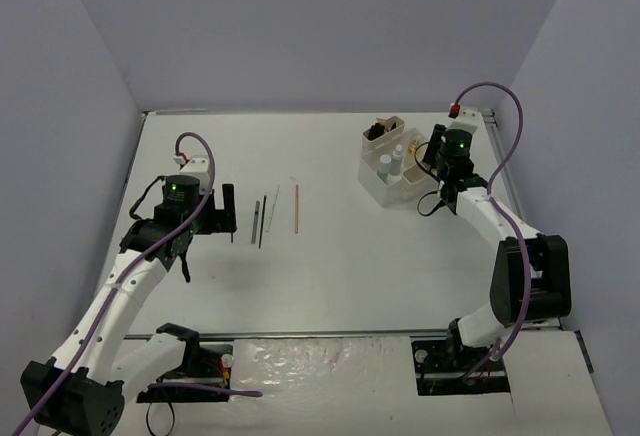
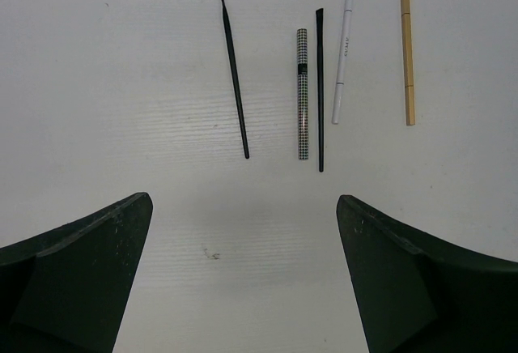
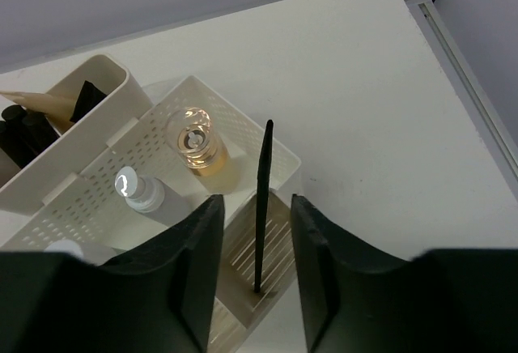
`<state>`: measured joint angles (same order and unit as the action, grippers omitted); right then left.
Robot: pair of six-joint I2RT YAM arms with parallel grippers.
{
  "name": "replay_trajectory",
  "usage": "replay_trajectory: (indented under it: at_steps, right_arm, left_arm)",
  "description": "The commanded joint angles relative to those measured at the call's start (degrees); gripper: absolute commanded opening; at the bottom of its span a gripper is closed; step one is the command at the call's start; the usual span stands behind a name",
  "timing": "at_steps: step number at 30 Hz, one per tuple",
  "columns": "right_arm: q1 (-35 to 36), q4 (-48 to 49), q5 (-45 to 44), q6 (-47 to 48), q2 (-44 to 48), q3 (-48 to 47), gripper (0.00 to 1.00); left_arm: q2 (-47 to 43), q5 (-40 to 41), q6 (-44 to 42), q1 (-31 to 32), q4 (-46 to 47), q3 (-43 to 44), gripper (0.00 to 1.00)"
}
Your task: Organize the makeup
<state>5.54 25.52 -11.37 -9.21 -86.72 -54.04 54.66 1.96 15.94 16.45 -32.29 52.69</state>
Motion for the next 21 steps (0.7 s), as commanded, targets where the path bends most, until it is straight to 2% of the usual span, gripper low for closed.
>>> replay_trajectory:
  at_steps: [1, 5, 10, 12, 15, 21]
  right_arm:
    - [-0.53, 1.94, 1.51, -1.24, 1.96, -3.50, 0.45]
    - [-0.53, -2.81, 1.76, -0.86, 6.10, -5.35, 0.67]
    - [-0.53, -11.33, 1.48, -0.72, 15.01, -8.33, 0.88]
    - [-0.53, -13.99, 1.81, -0.72, 18.93, -8.54, 0.95]
    - [-0.58, -18.64, 3.16, -0.94, 24.24, -8.63, 1.00]
    - [-0.53, -21.43, 7.68, -3.22, 36.83, -2.40, 1.00]
  left_arm:
    - [2.21, 1.02, -0.03, -0.63, 1.40, 2.07, 0.97]
    - [4.53, 0.90, 0.74, -0.63, 0.99, 2.35, 0.97]
    - [9.95, 0.47, 3.89, -0.94, -0.41, 4.21, 0.97]
    - [14.30, -1.31, 5.17, -1.52, -0.92, 5.86, 0.93]
    - [19.20, -4.52, 6.73, -2.61, -0.44, 7.56, 0.87]
    - [29.78, -7.80, 7.05, -4.68, 1.58, 12.25, 0.71]
